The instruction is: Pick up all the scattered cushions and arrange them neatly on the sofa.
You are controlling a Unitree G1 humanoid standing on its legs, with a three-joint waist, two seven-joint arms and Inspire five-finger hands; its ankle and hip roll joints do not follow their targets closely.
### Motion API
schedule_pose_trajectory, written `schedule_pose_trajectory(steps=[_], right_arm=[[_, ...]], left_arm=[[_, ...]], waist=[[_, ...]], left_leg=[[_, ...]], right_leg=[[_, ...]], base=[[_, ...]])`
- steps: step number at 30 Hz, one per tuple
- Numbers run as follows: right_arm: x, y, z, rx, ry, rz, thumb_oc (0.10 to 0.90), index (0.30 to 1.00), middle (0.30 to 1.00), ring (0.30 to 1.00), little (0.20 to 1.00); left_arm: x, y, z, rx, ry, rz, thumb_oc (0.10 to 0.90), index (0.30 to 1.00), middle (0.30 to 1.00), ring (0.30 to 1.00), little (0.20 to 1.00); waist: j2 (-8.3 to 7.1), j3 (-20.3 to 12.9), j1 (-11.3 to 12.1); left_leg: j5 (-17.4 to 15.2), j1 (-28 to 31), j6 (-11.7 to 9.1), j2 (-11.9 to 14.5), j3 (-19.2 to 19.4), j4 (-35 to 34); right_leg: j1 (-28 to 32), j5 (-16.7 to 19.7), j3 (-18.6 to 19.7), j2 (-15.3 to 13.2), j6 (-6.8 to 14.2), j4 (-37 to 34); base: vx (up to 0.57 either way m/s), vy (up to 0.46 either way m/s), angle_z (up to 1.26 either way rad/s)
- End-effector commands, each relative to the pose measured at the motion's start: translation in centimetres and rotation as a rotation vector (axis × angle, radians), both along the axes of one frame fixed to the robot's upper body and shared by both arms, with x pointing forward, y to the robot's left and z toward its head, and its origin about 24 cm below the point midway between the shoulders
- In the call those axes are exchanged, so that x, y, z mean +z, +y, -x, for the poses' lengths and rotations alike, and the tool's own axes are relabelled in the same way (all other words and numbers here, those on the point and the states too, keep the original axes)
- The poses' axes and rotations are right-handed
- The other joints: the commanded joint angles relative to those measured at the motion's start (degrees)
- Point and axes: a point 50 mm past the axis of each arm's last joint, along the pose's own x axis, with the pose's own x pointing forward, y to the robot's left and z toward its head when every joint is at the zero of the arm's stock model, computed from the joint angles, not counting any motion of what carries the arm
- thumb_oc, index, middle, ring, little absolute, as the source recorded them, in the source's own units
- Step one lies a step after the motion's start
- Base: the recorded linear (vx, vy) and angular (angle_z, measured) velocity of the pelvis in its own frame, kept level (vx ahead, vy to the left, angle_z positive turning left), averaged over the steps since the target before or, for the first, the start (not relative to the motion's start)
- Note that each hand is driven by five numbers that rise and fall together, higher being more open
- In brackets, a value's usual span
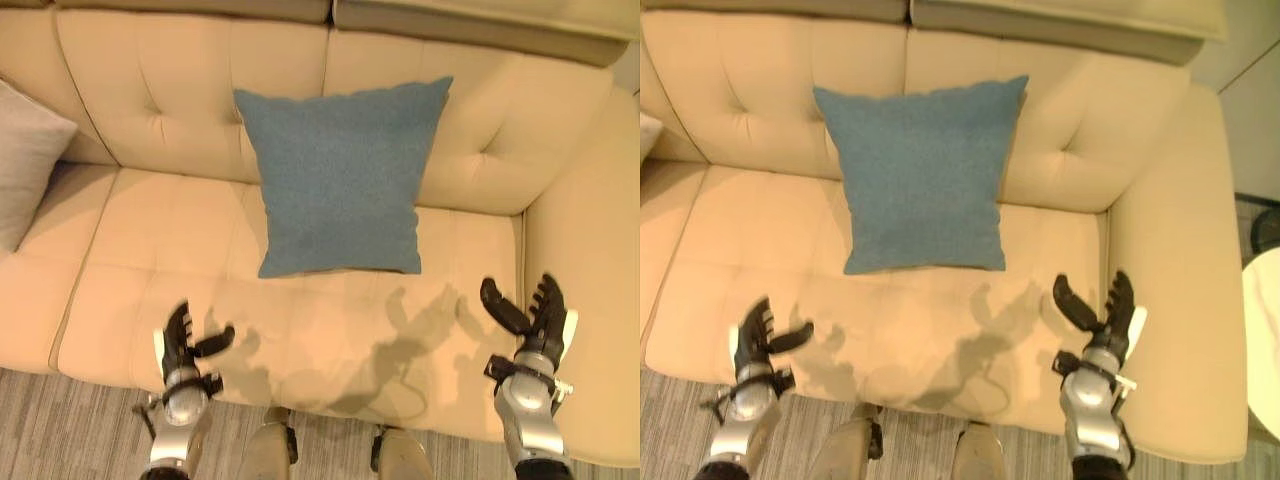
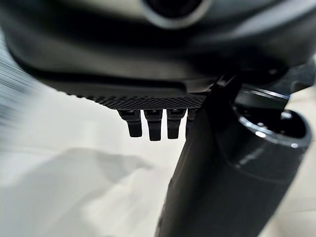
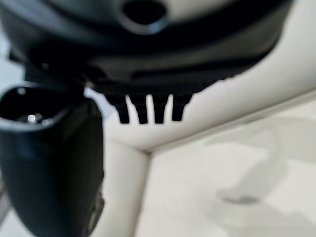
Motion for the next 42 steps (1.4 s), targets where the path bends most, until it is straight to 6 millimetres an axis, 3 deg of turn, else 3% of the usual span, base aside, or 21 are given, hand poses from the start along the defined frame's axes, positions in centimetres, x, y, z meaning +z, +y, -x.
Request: schedule_pose_trajectory(steps=[1, 2, 3, 5, 7, 8, 11, 13, 14, 16, 21, 22, 25, 26, 30, 32, 33, 35, 36, 39, 42], right_arm=[[1.4, -1.6, 1.0, -0.037, -0.081, 0.056, 0.8, 0.9, 0.9, 0.9, 0.9], [0.4, -0.6, 1.1, -0.032, -0.066, 0.011, 0.8, 0.9, 0.9, 0.9, 0.9], [0.4, -0.6, 1.1, -0.032, -0.066, 0.011, 0.8, 0.9, 0.9, 0.9, 0.9], [-1.2, 0.6, 1.2, -0.032, -0.038, -0.074, 0.8, 0.9, 0.9, 0.9, 0.9], [-1.7, 1.1, 1.2, -0.025, -0.024, -0.097, 0.8, 0.9, 0.9, 0.9, 0.9], [-2.0, 1.4, 2.0, -0.019, -0.019, -0.101, 0.8, 0.9, 0.9, 0.9, 0.9], [-2.5, 1.0, 3.3, -0.069, -0.032, -0.12, 0.8, 0.9, 0.9, 0.9, 0.9], [-2.5, 1.0, 3.6, -0.072, -0.043, -0.144, 0.8, 0.9, 0.9, 0.9, 0.9], [-2.8, 1.4, 3.5, -0.054, -0.035, -0.135, 0.8, 0.9, 0.9, 0.9, 0.9], [-3.0, 1.6, 3.6, -0.031, -0.025, -0.137, 0.8, 0.9, 0.9, 0.9, 0.9], [-3.6, 1.3, 4.2, -0.004, 0.03, -0.122, 0.8, 0.9, 0.9, 0.9, 0.9], [-4.4, 1.7, 4.6, 0.005, 0.069, -0.142, 0.8, 0.9, 0.9, 0.9, 0.9], [-5.1, 1.8, 5.0, 0.013, 0.108, -0.151, 0.8, 0.9, 0.9, 0.9, 0.9], [-5.1, 1.7, 4.8, 0.022, 0.111, -0.148, 0.8, 0.9, 0.9, 0.9, 0.9], [-5.3, 1.7, 4.8, 0.047, 0.138, -0.143, 0.8, 0.9, 0.9, 0.9, 0.9], [-5.4, 1.3, 4.8, 0.05, 0.145, -0.143, 0.8, 0.9, 0.9, 0.9, 0.9], [-5.4, 1.3, 4.8, 0.05, 0.145, -0.142, 0.8, 0.9, 0.9, 0.9, 0.9], [-5.5, 0.7, 5.2, 0.052, 0.166, -0.13, 0.8, 0.9, 0.9, 0.9, 0.9], [-5.7, 0.6, 5.3, 0.051, 0.181, -0.126, 0.8, 0.9, 0.9, 0.9, 0.9], [-6.0, 0.4, 5.7, 0.057, 0.212, -0.122, 0.8, 0.9, 0.9, 0.9, 0.9], [-6.1, 0.9, 4.5, 0.082, 0.224, -0.117, 0.8, 0.9, 0.9, 0.9, 0.9]], left_arm=[[-1.0, -0.6, 0.3, -0.039, 0.029, -0.048, 0.8, 0.9, 0.9, 0.9, 0.9], [-3.2, -0.6, 2.3, -0.033, 0.173, -0.069, 0.8, 0.9, 0.9, 0.9, 0.9], [-3.2, -0.6, 2.3, -0.032, 0.173, -0.069, 0.8, 0.9, 0.9, 0.9, 0.9], [-6.5, -0.8, 6.3, 0.006, 0.406, -0.04, 0.8, 0.9, 0.9, 0.9, 0.9], [-7.2, -1.0, 7.5, -0.01, 0.481, -0.054, 0.8, 0.9, 0.9, 0.9, 0.9], [-7.7, -0.8, 8.7, -0.038, 0.536, -0.1, 0.8, 0.9, 0.9, 0.9, 0.9], [-7.3, 0.0, 9.2, -0.043, 0.517, -0.153, 0.8, 0.9, 0.9, 0.9, 0.9], [-7.1, 0.4, 9.1, -0.016, 0.503, -0.169, 0.8, 0.9, 0.9, 0.9, 0.9], [-7.5, 0.4, 9.7, 0.024, 0.551, -0.163, 0.8, 0.9, 0.9, 0.9, 0.9], [-7.8, 0.2, 10.1, 0.045, 0.576, -0.15, 0.8, 0.9, 0.9, 0.9, 0.9], [-8.1, -0.6, 10.4, 0.083, 0.572, -0.08, 0.8, 0.9, 0.9, 0.9, 0.9], [-8.6, -1.1, 11.4, 0.095, 0.613, -0.047, 0.8, 0.9, 0.9, 0.9, 0.9], [-8.9, -1.6, 12.1, 0.068, 0.645, -0.047, 0.8, 0.9, 0.9, 0.9, 0.9], [-9.0, -1.7, 12.4, 0.067, 0.658, -0.043, 0.8, 0.9, 0.9, 0.9, 0.9], [-9.2, -1.8, 13.1, 0.056, 0.687, -0.048, 0.8, 0.9, 0.9, 0.9, 0.9], [-9.4, -1.9, 13.7, 0.041, 0.727, -0.05, 0.8, 0.9, 0.9, 0.9, 0.9], [-9.4, -1.9, 13.7, 0.041, 0.727, -0.05, 0.8, 0.9, 0.9, 0.9, 0.9], [-9.4, -1.9, 13.2, 0.007, 0.734, -0.071, 0.8, 0.9, 0.9, 0.9, 0.9], [-9.4, -2.1, 13.0, -0.016, 0.734, -0.078, 0.8, 0.9, 0.9, 0.9, 0.9], [-9.0, -2.7, 10.9, -0.091, 0.671, -0.107, 0.8, 0.9, 0.9, 0.9, 0.9], [-8.5, -3.0, 8.9, -0.166, 0.617, -0.156, 0.8, 0.9, 0.9, 0.9, 0.9]], waist=[[0.6, -8.3, 0.7], [0.52, -8.4, 0.7], [0.52, -8.4, 0.8], [1.47, -8.0, 2.3], [1.5, -8.6, 3.2], [1.21, -10.3, 4.7], [-0.21, -11.8, 5.6], [-0.22, -11.4, 5.5], [0.26, -10.9, 6.3], [1.45, -10.2, 6.0], [2.91, -7.6, 5.6], [2.09, -6.7, 4.7], [0.93, -7.4, 3.9], [0.01, -7.8, 3.3], [-1.66, -8.9, 2.1], [-1.77, -10.5, 1.0], [-1.66, -10.4, 1.0], [-1.09, -11.6, -1.2], [-0.71, -12.1, -1.7], [-0.34, -12.4, -2.2], [-2.57, -10.5, -1.6]], left_leg=[[-10.9, -1.1, 1.3, 1.1, 0.5, 6.2], [-10.1, -0.8, 1.3, 1.8, 2.3, 5.7], [-10.0, -0.8, 1.3, 1.9, 2.4, 5.6], [-7.8, -1.0, 1.5, 3.4, 4.3, 4.7], [-7.0, -1.3, 1.8, 3.4, 4.4, 4.3], [-6.1, -1.8, 2.2, 2.7, 3.4, 4.0], [-4.2, -5.3, 2.2, 0.4, -0.6, 6.5], [-3.0, -6.2, 2.2, 0.4, -1.6, 7.3], [1.2, -9.0, 0.8, 1.4, -3.3, 6.9], [4.5, -9.6, -0.9, 2.7, -5.6, 3.0], [2.7, -9.9, -1.4, 2.9, -6.1, -2.9], [-1.2, -7.9, -0.5, 2.6, -3.8, -0.1], [-2.6, -7.1, -0.1, 2.3, -3.5, 10.0], [-5.6, -6.6, 0.5, 3.1, -1.7, 14.1], [-10.1, -1.8, 1.2, 8.3, 3.2, 21.8], [-12.7, 7.3, -0.3, 12.8, 4.8, 23.7], [-12.9, 7.5, -0.4, 12.9, 4.7, 23.8], [-11.2, 14.6, -2.3, 18.8, 11.1, 20.5], [-10.6, 17.4, -3.1, 19.4, 12.5, 17.6], [-14.3, 18.6, -4.7, 16.9, 12.5, 9.4], [-19.4, 15.5, -3.6, 11.5, 10.0, 9.1]], right_leg=[[-2.7, 0.9, 0.6, -3.6, 3.1, 4.8], [-4.4, 5.2, -0.3, -3.9, 4.1, 4.7], [-4.4, 5.2, -0.2, -3.9, 4.1, 4.7], [-1.6, -0.6, -3.8, -3.0, 2.7, 10.3], [0.0, -4.1, -2.7, -2.4, 2.2, 14.9], [2.7, -7.8, 2.0, -0.1, 2.1, 21.1], [8.5, -11.3, 12.5, 6.0, 0.0, 23.8], [8.5, -14.9, 14.4, 8.0, -2.3, 23.0], [10.0, -21.9, 15.0, 11.5, -5.6, 18.6], [7.5, -25.0, 14.4, 14.6, -7.8, 20.2], [4.9, -24.2, 10.4, 16.1, -9.0, 21.0], [4.0, -22.8, 8.6, 15.0, -8.8, 20.9], [2.5, -19.0, 5.3, 13.0, -8.4, 18.4], [1.5, -18.1, 3.6, 11.7, -8.4, 17.6], [0.1, -16.3, -0.9, 8.4, -8.4, 16.1], [-1.0, -15.7, -5.0, 6.3, -7.7, 16.5], [-0.8, -15.9, -5.1, 6.4, -7.7, 16.5], [-3.9, -13.7, -10.5, 2.6, -6.1, 18.3], [-4.4, -12.6, -12.2, 1.4, -5.2, 18.7], [-4.8, -9.1, -15.0, -1.9, -2.6, 17.0], [-5.2, 0.3, -15.4, -6.7, 1.7, 12.4]], base=[[-0.22, 0.043, -0.22], [-0.16, -0.001, -0.3], [-0.25, -0.008, -0.47], [-0.35, 0.01, -0.44], [-0.25, -0.041, -0.16], [-0.16, -0.197, -0.27], [-0.17, -0.226, 0.45], [-0.31, -0.235, 0.86], [-0.41, -0.307, 0.6], [-0.56, -0.399, 0.64], [-0.48, -0.203, 0.56], [-0.52, -0.088, 0.19], [-0.51, -0.065, 0.45], [-0.43, -0.044, 0.79], [-0.29, 0.031, 0.96], [-0.17, 0.155, 1.02], [-0.11, 0.182, 0.63], [-0.32, 0.459, 1.01], [-0.33, 0.567, 1.31], [-0.23, 0.465, 1.5], [-0.17, 0.398, 0.96]])
